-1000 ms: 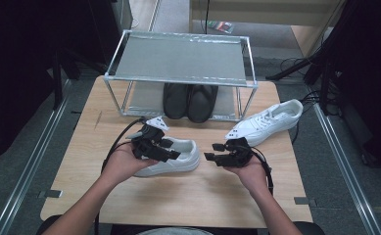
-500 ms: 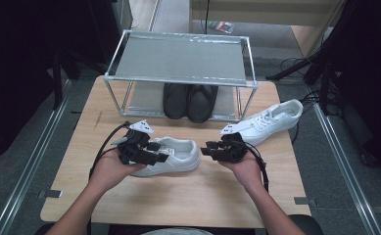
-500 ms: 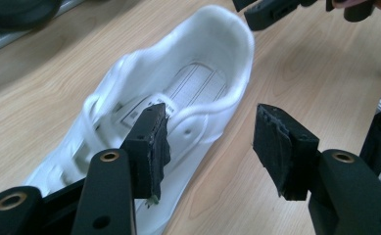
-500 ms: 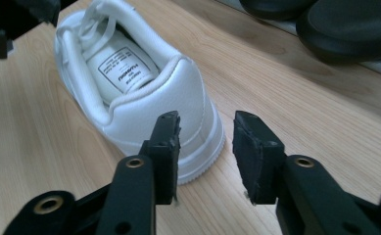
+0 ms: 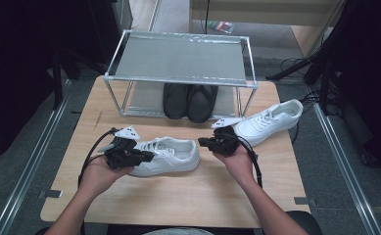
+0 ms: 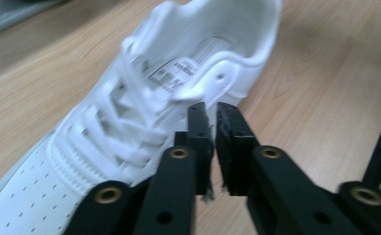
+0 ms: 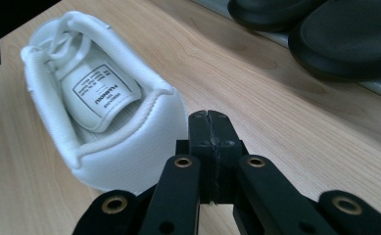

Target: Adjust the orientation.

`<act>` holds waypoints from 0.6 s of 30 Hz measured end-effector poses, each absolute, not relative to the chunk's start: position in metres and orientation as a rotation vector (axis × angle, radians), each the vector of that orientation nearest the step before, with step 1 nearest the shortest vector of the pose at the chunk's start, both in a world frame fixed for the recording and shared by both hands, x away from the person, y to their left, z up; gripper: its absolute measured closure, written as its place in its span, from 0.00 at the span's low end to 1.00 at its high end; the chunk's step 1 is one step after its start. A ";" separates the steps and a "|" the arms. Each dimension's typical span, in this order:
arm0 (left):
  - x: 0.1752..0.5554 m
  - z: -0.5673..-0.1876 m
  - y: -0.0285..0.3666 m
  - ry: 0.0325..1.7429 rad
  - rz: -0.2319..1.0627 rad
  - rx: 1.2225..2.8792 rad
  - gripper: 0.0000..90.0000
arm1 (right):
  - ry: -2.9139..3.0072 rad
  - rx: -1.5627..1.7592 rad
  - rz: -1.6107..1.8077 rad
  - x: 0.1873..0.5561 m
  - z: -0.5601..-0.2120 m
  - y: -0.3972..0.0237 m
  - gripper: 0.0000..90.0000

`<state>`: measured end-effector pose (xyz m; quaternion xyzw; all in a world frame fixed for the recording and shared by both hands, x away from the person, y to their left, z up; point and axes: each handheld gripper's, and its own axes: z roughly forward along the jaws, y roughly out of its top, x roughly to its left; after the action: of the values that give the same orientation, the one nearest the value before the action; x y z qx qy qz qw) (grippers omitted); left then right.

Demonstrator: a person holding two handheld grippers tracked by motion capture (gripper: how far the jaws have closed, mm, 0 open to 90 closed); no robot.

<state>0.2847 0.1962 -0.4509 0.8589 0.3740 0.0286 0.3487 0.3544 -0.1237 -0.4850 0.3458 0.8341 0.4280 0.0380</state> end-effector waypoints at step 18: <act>0.299 -0.474 0.204 1.006 0.020 2.243 1.00 | 2.584 1.008 1.314 0.353 -0.489 -0.116 1.00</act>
<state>0.2990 0.2035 -0.4743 0.8596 0.3857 0.0076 0.3350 0.3531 -0.1156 -0.4890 0.3281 0.8415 0.4277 0.0362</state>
